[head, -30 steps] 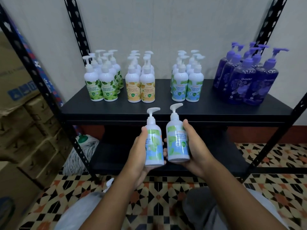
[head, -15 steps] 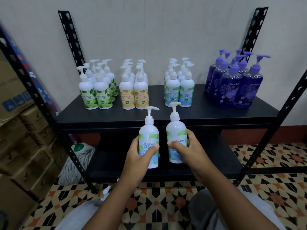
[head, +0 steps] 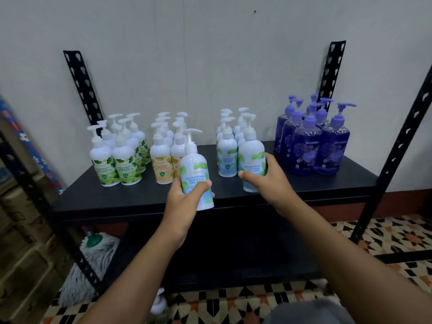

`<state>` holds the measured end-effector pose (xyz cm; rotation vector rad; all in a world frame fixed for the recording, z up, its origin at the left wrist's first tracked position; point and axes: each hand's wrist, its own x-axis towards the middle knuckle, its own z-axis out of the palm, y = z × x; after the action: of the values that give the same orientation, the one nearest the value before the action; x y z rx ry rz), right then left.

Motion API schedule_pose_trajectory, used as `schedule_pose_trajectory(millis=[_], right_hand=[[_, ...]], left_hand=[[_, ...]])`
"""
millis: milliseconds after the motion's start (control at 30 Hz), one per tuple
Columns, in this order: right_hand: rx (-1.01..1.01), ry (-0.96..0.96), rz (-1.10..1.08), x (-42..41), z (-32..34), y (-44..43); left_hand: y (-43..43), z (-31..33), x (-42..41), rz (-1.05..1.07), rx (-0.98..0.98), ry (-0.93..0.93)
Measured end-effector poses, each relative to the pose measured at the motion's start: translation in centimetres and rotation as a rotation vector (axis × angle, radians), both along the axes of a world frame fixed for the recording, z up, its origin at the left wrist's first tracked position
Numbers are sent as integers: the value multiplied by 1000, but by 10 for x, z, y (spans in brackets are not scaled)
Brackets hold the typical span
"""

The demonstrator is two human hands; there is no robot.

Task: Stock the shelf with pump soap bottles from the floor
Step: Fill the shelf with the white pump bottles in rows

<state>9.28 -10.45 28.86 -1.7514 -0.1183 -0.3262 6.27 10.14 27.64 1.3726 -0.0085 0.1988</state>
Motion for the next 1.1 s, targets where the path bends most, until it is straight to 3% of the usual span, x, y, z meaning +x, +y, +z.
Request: schedule_pose_trajectory(millis=[400, 733, 1100], right_hand=[[-197, 61, -30, 25, -27, -13], [-392, 145, -165, 34, -25, -12], [-440, 191, -175, 44, -18, -11]], left_hand=[[-6, -10, 30, -95, -159, 204], [1, -26, 32, -62, -2, 263], [0, -29, 30, -44, 40, 255]])
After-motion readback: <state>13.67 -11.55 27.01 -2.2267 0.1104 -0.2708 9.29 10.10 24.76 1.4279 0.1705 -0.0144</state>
